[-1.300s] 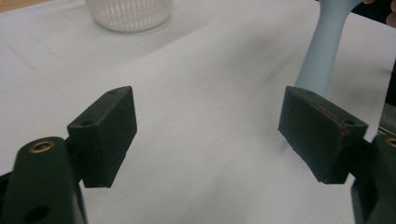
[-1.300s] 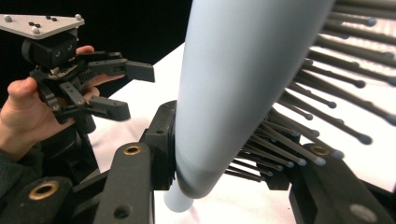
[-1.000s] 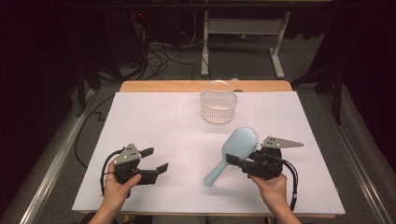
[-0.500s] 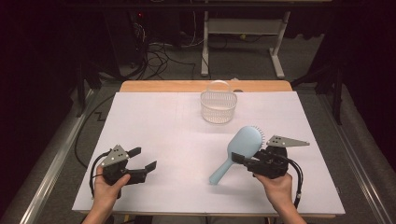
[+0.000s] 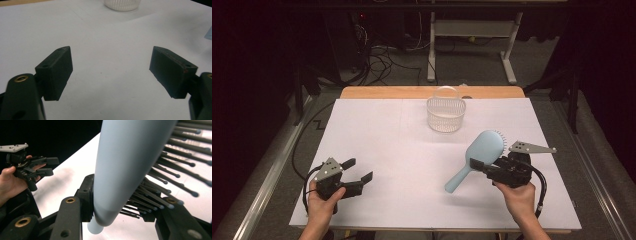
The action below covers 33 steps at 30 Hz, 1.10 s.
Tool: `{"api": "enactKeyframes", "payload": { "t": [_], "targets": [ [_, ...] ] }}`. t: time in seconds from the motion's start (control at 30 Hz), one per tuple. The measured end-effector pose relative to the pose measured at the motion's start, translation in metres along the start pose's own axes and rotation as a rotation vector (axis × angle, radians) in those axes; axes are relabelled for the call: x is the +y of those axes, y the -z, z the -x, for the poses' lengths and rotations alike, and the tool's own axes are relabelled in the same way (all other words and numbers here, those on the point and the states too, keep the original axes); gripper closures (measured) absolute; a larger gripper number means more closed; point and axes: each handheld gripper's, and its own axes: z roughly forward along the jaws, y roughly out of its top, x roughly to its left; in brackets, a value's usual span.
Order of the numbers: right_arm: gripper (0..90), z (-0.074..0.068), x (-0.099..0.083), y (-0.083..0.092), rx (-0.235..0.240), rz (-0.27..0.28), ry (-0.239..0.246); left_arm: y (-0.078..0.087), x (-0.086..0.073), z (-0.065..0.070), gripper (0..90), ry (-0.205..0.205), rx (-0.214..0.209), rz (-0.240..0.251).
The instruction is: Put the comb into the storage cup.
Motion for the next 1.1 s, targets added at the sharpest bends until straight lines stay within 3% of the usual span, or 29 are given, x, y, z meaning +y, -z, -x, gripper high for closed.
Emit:
{"api": "enactKeyframes", "payload": {
  "t": [0.73, 1.1],
  "targets": [
    [55.9, 0.018, 0.014, 0.025, -0.088, 0.001, -0.018, 0.003, -0.009, -0.007, 19.5, 0.047, 0.028, 0.016],
    [55.8, 0.024, 0.024, 0.030, -0.126, 0.000, -0.008, 0.001, -0.011, -0.007, 19.5, 0.042, 0.025, 0.017]
  ]
}}
